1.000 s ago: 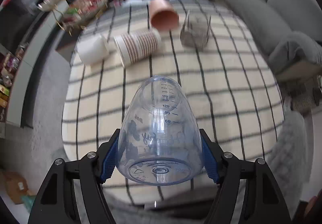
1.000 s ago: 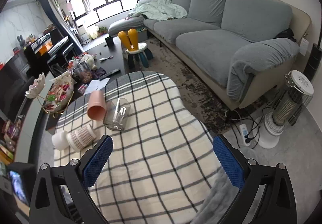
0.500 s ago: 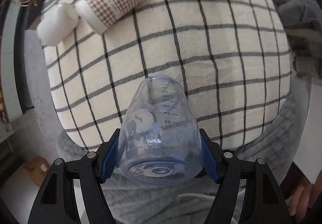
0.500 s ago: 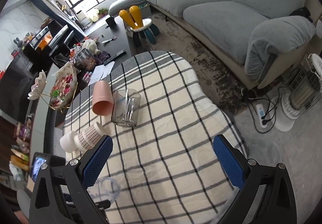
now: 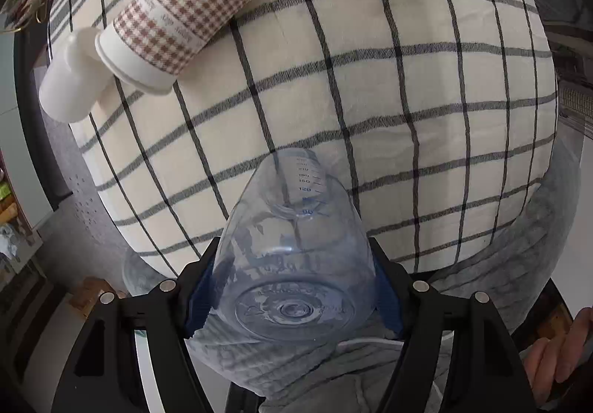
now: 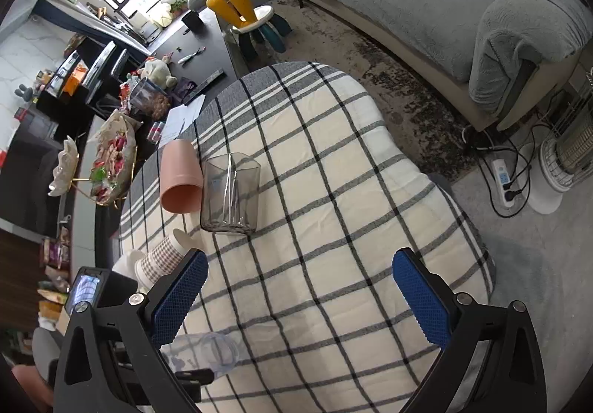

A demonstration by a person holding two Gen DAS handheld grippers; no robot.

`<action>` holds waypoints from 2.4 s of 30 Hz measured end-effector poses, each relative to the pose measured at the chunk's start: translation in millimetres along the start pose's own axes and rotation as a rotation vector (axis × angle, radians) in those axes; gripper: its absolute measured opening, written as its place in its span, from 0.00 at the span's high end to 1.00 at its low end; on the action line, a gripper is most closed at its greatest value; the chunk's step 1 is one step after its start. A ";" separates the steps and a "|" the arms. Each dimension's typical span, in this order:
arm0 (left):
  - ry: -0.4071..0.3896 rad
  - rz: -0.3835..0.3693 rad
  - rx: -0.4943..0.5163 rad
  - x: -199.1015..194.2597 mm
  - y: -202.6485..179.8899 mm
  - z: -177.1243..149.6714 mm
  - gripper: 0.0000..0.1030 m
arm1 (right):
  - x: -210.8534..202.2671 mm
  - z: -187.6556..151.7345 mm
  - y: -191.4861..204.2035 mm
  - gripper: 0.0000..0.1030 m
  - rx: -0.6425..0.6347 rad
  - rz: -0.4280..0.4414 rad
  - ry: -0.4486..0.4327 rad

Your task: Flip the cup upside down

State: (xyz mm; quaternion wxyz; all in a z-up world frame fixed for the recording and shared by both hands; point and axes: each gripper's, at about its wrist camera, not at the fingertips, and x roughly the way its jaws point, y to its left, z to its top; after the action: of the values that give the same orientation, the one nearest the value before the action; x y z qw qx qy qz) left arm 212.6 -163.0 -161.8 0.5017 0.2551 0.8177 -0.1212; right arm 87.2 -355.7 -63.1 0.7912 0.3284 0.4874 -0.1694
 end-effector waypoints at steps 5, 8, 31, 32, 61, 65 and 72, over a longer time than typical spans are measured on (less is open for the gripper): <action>-0.009 0.019 0.009 1.2 -3.6 -5.1 0.14 | -6.2 -0.3 0.5 0.03 0.000 0.007 -0.018; -0.025 0.021 0.014 -2.4 -3.5 -13.8 0.13 | -13.3 -1.1 1.1 0.03 -0.001 0.011 -0.033; -1.110 0.137 -0.396 -35.5 21.7 -250.7 0.06 | -124.0 -108.8 37.3 0.03 -0.368 -0.009 -0.395; -1.151 0.144 -0.406 -34.9 22.4 -258.5 0.04 | -125.1 -114.5 38.3 0.03 -0.381 -0.011 -0.405; -1.361 0.090 -0.525 -15.4 26.8 -338.7 0.01 | -145.0 -176.5 34.0 0.03 -0.459 -0.067 -0.479; -1.361 0.091 -0.524 -15.2 26.8 -338.8 0.01 | -145.8 -176.8 34.2 0.03 -0.459 -0.066 -0.477; -1.357 0.090 -0.523 -15.2 26.4 -339.5 0.01 | -147.5 -176.7 34.0 0.03 -0.458 -0.064 -0.475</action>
State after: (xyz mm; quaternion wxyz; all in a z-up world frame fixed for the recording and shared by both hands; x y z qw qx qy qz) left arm -25.2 8.9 11.9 0.9474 0.0290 0.3172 -0.0324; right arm -78.4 -217.7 24.5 0.9303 0.0781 0.3247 -0.1520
